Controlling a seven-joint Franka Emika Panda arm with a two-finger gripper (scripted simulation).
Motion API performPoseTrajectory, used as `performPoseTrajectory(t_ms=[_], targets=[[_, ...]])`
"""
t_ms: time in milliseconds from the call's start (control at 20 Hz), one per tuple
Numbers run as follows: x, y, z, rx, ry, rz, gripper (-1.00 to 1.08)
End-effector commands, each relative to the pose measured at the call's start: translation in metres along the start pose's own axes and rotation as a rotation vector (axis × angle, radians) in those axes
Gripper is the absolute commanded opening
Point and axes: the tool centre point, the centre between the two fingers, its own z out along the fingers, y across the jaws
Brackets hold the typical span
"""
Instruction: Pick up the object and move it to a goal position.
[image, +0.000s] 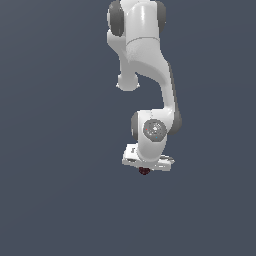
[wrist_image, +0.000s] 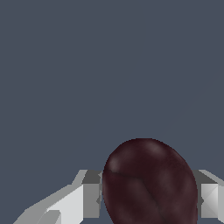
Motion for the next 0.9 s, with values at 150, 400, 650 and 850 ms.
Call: performPoseTrajectory(t_ms=[150,400,650,850], targets=[[-0.008,0.02,-0.005,0.0,0.001,0.001,-1.0],[-0.021,0.05,-0.013,0.0,0.001,0.001,-1.0],[-0.041,0.093,-0.023,0.0,0.001,0.001,-1.0],[-0.059,0.135,-0.034,0.0,0.002,0.001,-1.0]])
